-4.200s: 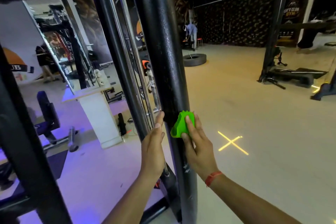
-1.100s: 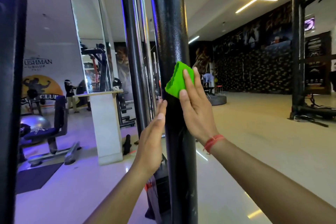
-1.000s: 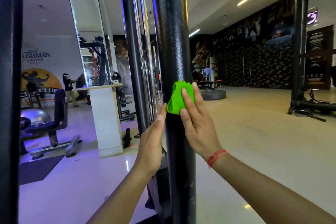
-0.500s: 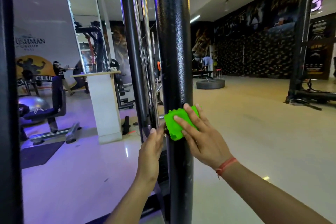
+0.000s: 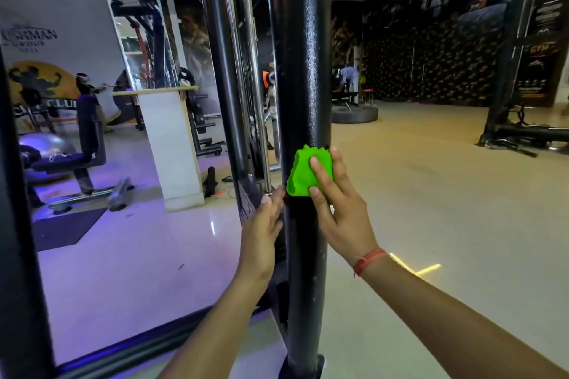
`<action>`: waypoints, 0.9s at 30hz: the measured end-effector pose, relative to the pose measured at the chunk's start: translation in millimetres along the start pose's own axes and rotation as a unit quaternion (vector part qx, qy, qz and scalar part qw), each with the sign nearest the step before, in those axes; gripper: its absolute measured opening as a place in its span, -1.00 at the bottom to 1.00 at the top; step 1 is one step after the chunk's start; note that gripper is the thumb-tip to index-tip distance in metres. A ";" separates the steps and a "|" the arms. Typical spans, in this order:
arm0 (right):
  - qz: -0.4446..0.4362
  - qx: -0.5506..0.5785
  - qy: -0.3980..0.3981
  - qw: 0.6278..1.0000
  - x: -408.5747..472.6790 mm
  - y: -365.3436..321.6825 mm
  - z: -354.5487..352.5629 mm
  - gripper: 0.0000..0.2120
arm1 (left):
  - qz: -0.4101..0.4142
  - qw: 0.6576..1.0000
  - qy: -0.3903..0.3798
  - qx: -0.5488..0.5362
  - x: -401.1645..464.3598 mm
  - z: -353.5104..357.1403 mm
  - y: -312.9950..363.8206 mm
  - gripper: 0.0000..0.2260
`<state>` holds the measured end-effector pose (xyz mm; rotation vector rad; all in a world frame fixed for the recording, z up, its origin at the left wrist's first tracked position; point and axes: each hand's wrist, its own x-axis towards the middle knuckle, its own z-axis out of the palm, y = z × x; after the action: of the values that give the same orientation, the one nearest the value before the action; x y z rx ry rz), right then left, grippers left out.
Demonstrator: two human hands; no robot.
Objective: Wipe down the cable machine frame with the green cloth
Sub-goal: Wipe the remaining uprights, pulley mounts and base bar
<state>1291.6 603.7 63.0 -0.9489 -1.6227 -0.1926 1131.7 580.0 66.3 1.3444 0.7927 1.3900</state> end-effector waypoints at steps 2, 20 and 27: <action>0.008 -0.005 -0.019 1.000 -30.9 13.9 9.4 -0.51 | -0.006 1.000 0.001 0.003 -1.2 -1.3 -10.0 -0.59; 0.311 0.102 0.059 0.943 -171.2 26.3 91.5 -0.47 | -0.026 0.998 0.013 0.060 -37.8 -26.9 -125.7 -0.68; 0.394 0.119 0.055 0.910 -254.5 44.1 135.1 -0.45 | -0.037 0.995 0.015 0.087 -46.0 -31.8 -152.9 -0.64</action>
<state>1215.2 593.1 -218.0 -1.2933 -1.0223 0.4898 1127.7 585.4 -96.4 1.4146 0.9940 1.3093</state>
